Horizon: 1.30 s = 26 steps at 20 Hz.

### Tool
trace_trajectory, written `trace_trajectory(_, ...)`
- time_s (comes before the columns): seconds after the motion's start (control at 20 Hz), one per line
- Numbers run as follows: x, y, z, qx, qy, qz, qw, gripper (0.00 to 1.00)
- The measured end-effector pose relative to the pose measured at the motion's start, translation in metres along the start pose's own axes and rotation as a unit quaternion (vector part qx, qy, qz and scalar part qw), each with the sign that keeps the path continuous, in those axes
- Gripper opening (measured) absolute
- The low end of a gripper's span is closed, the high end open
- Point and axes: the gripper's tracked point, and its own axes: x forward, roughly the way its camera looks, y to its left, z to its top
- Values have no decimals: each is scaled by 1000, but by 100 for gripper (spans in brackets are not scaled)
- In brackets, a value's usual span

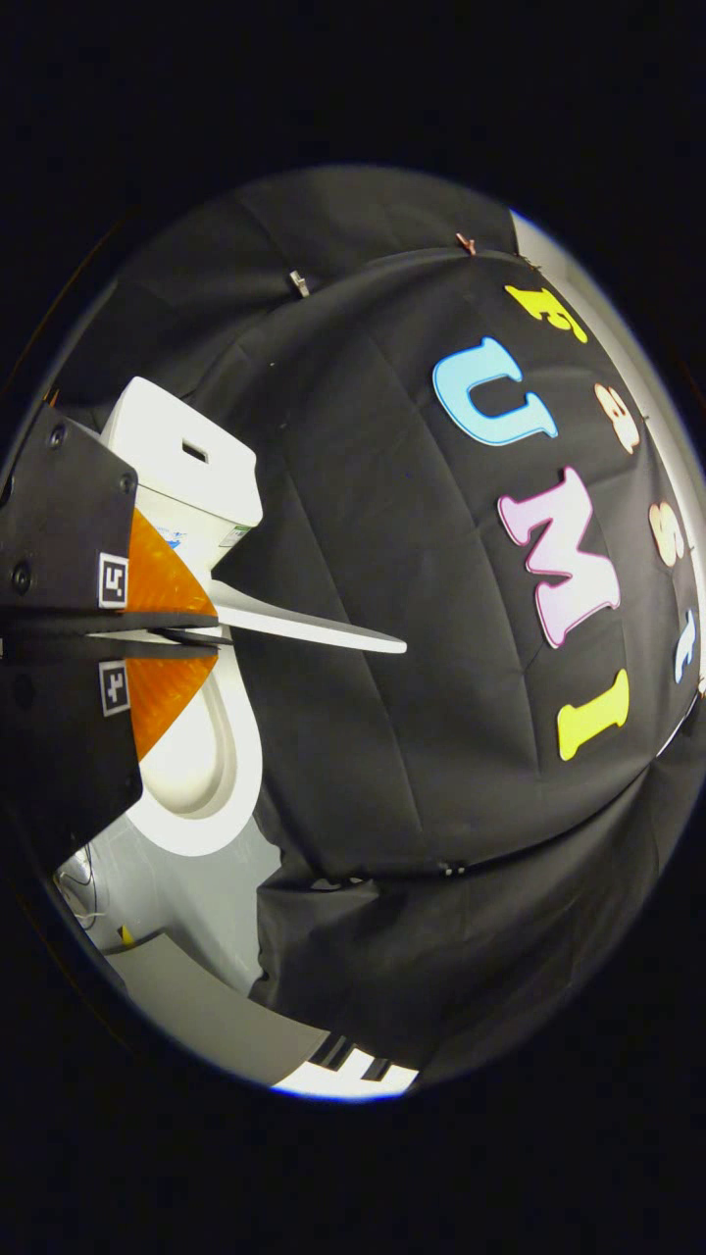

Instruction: Open the toilet lid.

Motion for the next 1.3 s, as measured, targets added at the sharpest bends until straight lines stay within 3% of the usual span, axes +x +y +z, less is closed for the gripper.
trace_trajectory(0.8, -10, 139, -4, -84, -11, 7, 996, 5)
trace_trajectory(1.05, -9, 171, -10, -98, -18, -20, 995, 5)
trace_trajectory(1.3, -8, 210, -27, -122, -23, -20, 992, 5)
